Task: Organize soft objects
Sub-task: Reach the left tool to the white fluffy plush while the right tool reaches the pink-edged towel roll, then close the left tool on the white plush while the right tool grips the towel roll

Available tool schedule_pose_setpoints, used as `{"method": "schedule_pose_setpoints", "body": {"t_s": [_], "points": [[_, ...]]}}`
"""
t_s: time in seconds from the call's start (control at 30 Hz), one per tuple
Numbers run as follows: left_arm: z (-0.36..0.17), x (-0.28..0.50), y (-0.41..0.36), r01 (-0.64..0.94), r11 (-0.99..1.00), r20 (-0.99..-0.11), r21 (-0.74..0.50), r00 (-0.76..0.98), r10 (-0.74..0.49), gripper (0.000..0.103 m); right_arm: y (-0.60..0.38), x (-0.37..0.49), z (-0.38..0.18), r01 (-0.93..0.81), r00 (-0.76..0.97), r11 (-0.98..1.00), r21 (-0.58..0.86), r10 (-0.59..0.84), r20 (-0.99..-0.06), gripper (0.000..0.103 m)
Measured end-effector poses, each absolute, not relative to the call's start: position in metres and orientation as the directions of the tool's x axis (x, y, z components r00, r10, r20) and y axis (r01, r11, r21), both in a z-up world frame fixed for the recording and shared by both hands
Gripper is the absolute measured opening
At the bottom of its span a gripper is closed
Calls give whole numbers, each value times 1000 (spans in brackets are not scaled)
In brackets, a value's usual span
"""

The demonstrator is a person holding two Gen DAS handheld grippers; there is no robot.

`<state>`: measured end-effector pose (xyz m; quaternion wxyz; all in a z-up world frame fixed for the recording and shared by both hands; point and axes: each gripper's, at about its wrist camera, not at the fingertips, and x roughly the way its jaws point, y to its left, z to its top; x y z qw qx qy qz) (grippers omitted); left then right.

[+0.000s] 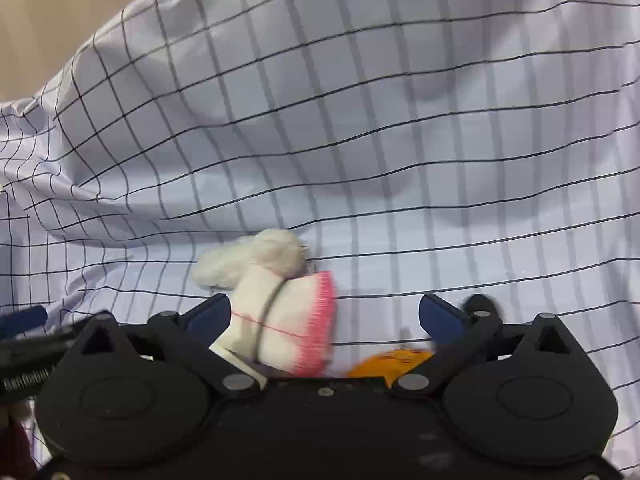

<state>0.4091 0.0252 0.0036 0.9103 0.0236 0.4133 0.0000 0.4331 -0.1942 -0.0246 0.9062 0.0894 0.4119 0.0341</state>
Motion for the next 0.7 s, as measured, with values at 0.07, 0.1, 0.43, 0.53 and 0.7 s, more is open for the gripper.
{"method": "schedule_pose_setpoints", "body": {"t_s": [0.07,0.1,0.43,0.53,0.7], "points": [[0,410,32,5,999,-757,45,653,30,91,-183,441,-29,15,644,983,185,132,-754,102],[-1,411,34,-1,999,-759,44,650,34,91,-177,445,-32,16,635,984,177,127,-762,102],[-6,416,48,-23,998,-764,52,643,55,91,-150,464,-60,30,568,996,88,55,-821,80],[-5,417,43,-9,998,-758,64,650,54,91,-154,465,-62,24,551,994,104,74,-831,75],[-3,421,29,45,995,-742,87,670,34,91,-171,457,-47,23,599,993,114,77,-797,75]]}}
